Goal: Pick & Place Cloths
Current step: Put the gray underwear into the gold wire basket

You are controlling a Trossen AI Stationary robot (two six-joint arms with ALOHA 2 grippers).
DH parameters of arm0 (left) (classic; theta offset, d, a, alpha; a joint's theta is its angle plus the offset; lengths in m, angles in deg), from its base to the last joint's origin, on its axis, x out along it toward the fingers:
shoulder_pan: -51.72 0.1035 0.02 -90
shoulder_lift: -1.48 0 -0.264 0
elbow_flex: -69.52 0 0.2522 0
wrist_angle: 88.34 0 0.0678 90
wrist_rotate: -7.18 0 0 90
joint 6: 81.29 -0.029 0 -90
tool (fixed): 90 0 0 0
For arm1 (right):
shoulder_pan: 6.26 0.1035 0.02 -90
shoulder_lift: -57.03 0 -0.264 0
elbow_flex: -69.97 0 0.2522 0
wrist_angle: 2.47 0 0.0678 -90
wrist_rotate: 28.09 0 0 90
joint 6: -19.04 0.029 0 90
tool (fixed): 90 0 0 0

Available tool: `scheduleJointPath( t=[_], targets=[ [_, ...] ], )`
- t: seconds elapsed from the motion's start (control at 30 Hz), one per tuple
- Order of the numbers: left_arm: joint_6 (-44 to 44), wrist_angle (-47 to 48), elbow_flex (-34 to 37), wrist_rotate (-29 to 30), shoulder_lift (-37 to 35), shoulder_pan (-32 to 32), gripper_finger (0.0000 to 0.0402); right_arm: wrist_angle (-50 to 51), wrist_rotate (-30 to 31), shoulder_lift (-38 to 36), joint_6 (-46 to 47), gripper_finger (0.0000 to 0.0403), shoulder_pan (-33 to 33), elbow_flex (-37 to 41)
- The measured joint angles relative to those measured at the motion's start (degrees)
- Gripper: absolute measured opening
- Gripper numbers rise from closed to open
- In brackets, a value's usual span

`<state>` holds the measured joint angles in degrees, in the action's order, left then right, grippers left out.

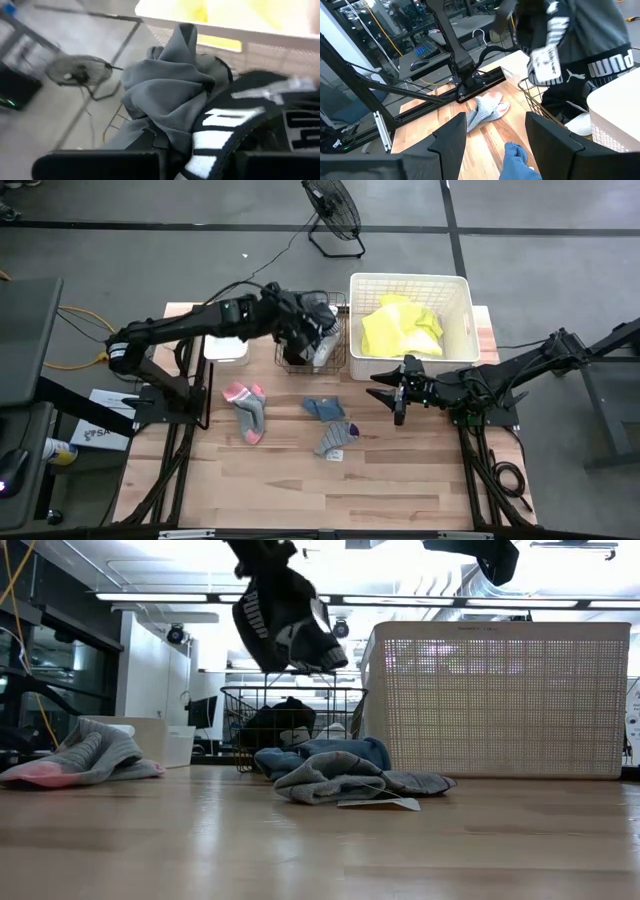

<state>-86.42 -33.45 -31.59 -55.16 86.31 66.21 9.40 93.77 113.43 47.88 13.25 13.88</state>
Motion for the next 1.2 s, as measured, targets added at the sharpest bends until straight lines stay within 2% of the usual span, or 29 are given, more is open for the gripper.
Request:
scheduleJointPath(
  t=[0.07, 0.4, 0.67, 0.8, 1.2],
  targets=[
    [2.21, 0.75, -0.02, -1.92, 0.51, 2.26, 0.0020, 0.00, 0.00, 0.00, 0.00, 0.0196, 0.00, 0.00],
    [3.44, 0.65, 0.02, -3.24, 7.27, 8.45, 0.0020, 0.00, 0.00, 0.00, 0.02, 0.0196, 0.00, -0.02],
    [-2.95, -5.17, 0.00, -8.01, 13.46, 8.83, 0.0020, 0.00, -0.02, 0.00, 0.74, 0.0196, 0.00, -0.02],
    [-4.44, -4.81, 0.02, -9.61, 16.11, 10.14, 0.0020, 0.00, -0.02, 0.00, 0.89, 0.0196, 0.00, -0.02],
    [-11.57, -5.14, 0.02, -21.64, 22.45, 14.69, 0.0020, 0.09, -0.04, 0.00, 2.41, 0.0196, 0.00, -0.02]
  ],
)
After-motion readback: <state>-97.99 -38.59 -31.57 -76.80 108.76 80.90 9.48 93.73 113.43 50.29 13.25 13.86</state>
